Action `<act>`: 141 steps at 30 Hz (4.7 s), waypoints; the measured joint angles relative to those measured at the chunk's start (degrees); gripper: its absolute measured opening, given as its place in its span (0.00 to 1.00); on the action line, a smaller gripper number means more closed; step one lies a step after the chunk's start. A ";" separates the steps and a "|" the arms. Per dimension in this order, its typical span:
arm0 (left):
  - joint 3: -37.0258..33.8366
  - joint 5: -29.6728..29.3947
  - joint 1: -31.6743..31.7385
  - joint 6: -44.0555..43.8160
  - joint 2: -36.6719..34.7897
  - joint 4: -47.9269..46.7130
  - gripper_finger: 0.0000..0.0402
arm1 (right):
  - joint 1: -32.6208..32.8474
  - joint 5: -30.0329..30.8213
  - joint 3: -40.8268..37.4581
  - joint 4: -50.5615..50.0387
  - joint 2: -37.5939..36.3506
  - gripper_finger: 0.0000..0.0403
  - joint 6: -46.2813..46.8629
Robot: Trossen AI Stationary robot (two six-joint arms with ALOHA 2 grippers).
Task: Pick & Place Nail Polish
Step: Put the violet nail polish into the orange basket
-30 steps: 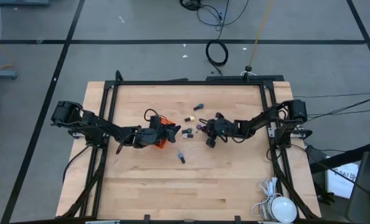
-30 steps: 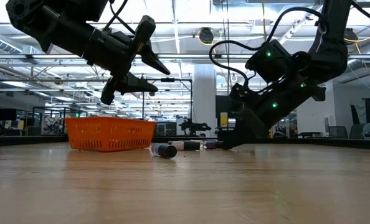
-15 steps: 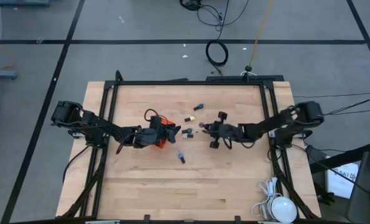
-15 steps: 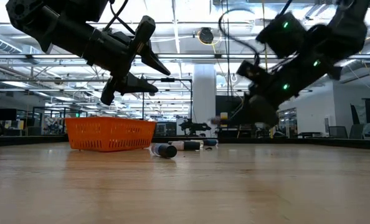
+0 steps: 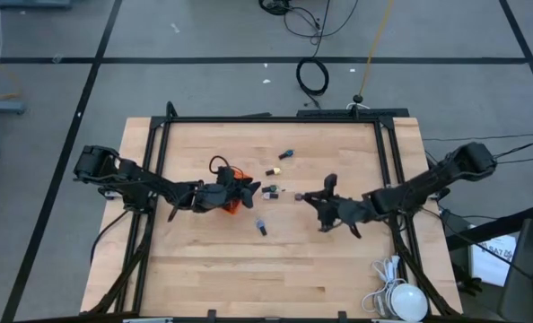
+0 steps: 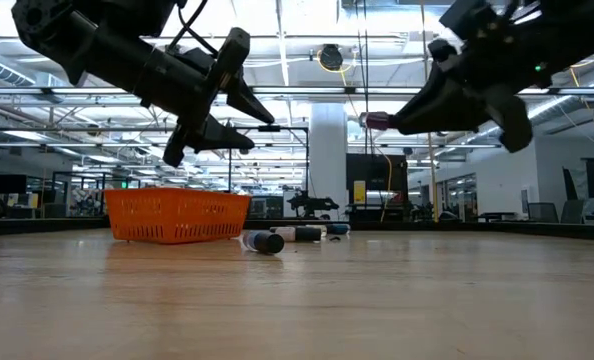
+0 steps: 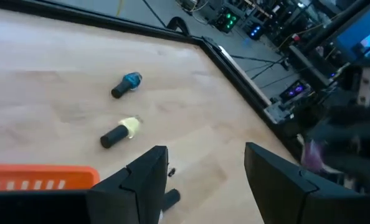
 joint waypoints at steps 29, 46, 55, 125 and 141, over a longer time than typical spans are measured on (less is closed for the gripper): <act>12.67 20.78 -1.04 10.82 9.44 5.64 0.52 | 4.28 8.76 0.11 16.29 6.29 0.12 -15.83; 17.31 20.05 -0.70 16.06 13.14 5.13 0.52 | 4.65 8.72 0.11 17.10 6.26 0.12 -15.74; 17.33 19.25 0.54 13.65 14.77 6.87 0.52 | 4.65 8.59 0.09 17.95 6.26 0.12 -15.72; 23.02 10.65 -11.68 75.63 5.20 -18.14 0.12 | 0.27 11.56 0.04 -2.91 -6.64 0.50 23.32; 7.59 18.15 -6.01 68.29 5.29 11.12 0.12 | -0.33 11.54 0.04 -5.18 -6.63 0.49 25.48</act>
